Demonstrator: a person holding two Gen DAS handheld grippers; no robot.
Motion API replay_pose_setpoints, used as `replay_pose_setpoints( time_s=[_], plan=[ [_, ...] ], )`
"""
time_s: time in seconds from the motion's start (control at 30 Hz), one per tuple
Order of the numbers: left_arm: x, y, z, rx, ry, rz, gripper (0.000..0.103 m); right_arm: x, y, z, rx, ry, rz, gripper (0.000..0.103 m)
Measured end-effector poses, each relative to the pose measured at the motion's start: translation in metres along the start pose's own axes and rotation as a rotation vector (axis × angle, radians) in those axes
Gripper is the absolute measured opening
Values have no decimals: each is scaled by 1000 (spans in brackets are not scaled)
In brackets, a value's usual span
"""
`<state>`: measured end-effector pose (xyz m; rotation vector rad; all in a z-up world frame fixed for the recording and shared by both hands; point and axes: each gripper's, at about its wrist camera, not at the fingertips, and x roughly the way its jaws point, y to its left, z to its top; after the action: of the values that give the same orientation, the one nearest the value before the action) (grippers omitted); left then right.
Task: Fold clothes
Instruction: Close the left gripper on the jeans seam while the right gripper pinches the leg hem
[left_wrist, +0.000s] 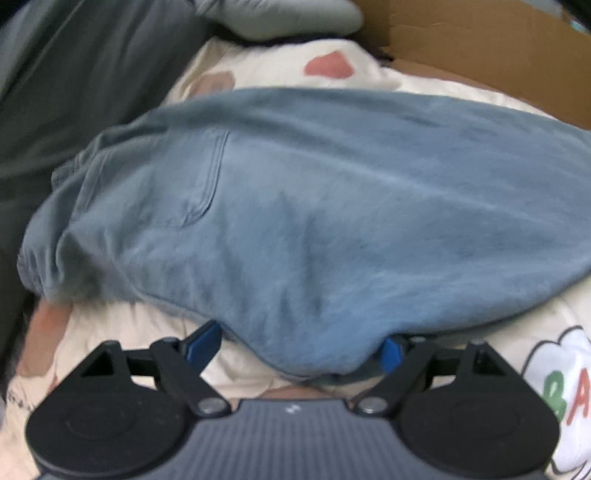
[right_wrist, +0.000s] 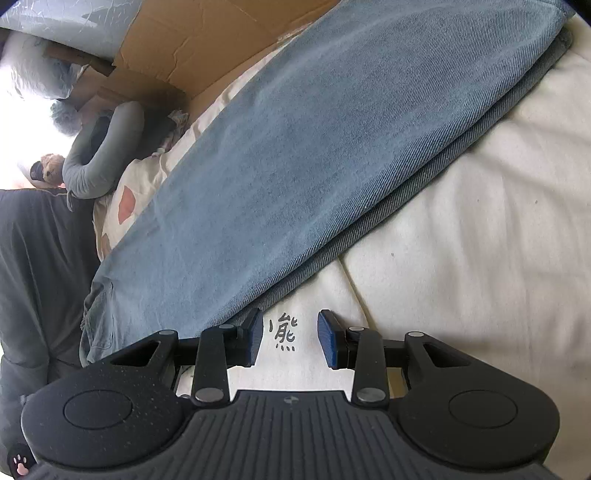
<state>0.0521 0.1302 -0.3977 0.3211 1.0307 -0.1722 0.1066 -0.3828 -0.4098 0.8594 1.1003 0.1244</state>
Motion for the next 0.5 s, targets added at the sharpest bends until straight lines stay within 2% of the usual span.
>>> replay_pose_setpoints(
  time_s=[0.17, 0.23, 0.37, 0.5],
  plan=[
    [11, 13, -7, -111, 32, -50, 88, -1, -4, 2, 16, -14, -5, 35],
    [13, 16, -12, -152, 37, -74, 84, -3, -7, 4, 36, -33, -6, 35],
    [9, 20, -13, -153, 26, -126, 50, -7, -13, 8, 75, -70, -9, 37],
    [2, 30, -12, -158, 37, -160, 24, -11, -20, 12, 114, -107, -11, 37]
  ],
)
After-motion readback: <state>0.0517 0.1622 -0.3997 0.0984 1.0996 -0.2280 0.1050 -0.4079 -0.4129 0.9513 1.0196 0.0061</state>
